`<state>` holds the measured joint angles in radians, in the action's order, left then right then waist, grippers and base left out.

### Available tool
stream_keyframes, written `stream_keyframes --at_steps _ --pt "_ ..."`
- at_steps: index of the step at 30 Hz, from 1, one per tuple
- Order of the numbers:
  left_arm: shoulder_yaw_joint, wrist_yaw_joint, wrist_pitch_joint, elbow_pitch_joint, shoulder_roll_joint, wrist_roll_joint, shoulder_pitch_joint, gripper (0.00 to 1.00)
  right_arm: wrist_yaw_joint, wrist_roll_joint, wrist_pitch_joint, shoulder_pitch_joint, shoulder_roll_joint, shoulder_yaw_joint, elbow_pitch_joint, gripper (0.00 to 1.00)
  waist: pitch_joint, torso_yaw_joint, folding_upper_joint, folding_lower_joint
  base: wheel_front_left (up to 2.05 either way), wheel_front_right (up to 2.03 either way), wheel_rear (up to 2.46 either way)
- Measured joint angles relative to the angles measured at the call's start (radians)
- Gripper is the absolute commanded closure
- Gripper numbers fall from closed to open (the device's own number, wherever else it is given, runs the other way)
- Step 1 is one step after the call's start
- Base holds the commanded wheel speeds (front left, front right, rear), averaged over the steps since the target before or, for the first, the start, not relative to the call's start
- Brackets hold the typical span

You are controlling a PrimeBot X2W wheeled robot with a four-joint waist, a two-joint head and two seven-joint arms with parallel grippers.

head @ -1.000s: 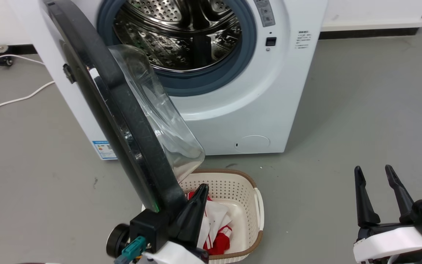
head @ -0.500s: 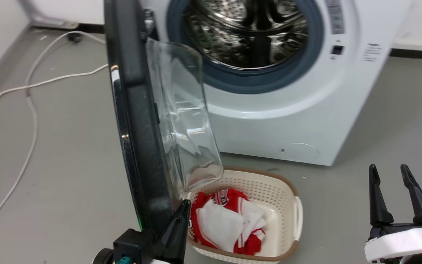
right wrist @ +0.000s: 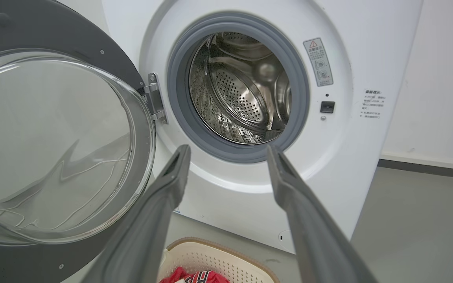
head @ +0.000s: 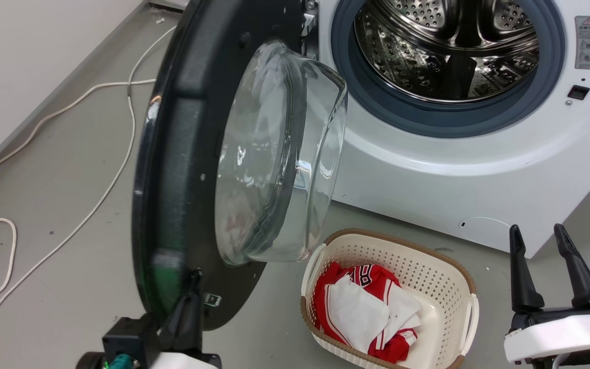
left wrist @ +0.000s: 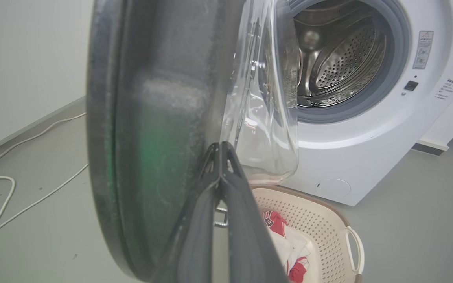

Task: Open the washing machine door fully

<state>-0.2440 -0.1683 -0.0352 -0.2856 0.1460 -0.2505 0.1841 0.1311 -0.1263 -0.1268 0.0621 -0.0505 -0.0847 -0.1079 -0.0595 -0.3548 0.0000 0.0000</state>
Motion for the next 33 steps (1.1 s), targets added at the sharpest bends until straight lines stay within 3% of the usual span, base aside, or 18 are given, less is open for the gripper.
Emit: stream_keyframes --at_steps 10,19,33 --pt "0.115 0.009 0.108 0.131 0.049 -0.029 -0.108 1.00 0.000 0.008 0.015 -0.008 0.000 0.022 -0.004 0.00 -0.024 0.038 0.0000 0.0000 0.00 0.00 0.00" --pt "0.286 -0.007 0.221 0.245 0.128 -0.081 -0.170 1.00 0.000 0.013 0.032 -0.018 0.000 0.012 -0.021 0.00 -0.066 0.103 0.0000 0.0001 0.00 0.00 0.00" --pt "0.486 0.073 0.283 0.525 0.269 -0.204 -0.314 1.00 0.000 0.038 0.056 -0.082 0.000 0.012 -0.053 0.00 -0.164 0.141 0.0000 0.0000 0.00 0.00 0.00"
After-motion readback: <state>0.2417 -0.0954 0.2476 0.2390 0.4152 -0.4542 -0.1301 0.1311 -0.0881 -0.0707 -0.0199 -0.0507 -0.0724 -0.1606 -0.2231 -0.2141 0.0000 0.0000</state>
